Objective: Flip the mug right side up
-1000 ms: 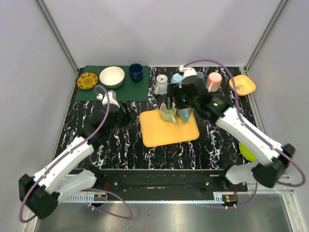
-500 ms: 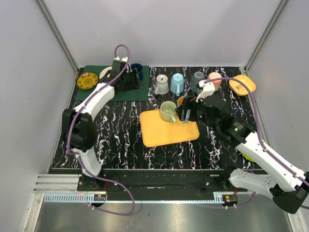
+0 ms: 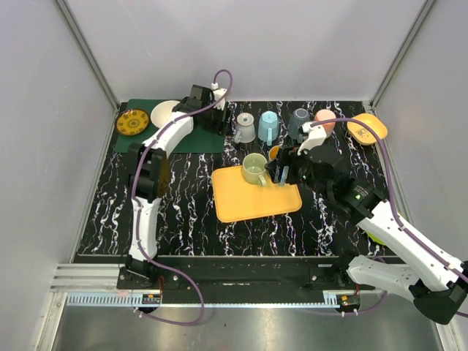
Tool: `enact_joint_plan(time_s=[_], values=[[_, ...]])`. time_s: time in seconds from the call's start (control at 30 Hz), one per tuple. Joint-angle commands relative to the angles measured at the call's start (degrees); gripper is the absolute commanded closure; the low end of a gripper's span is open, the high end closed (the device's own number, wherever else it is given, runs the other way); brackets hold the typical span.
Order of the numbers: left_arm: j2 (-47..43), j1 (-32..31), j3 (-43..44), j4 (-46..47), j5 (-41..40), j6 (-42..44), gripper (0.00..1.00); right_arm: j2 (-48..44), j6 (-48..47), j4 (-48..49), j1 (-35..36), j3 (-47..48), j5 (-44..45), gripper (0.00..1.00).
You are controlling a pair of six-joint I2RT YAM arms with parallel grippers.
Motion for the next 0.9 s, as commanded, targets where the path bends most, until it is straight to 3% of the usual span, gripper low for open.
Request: enact_joint_plan(time_s=[0.0,0.07,0.27,0.87], values=[[2.9,-1.4,4.8,-0.3,-3.5,7.8,0.27,0.2,0.9,-1.7,0.4,-0.4,-0.8,0.21],[3.1,-1.4,4.9,1.2,-4.8,5.7,0.01,0.0,0.6,-2.1,0.4,-0.6,-0.7,0.21],[3.8,-1.7,5.0,4.5,-3.1,4.7,0.01,0.5,-0.9,-1.8,0.4,-0.5,1.9,0.21],[14.3,-4.6,17.4,6.1,-5.6,5.6,0.07,1.7,-1.7,-1.1,0.4,-1.7,2.6,0.21]])
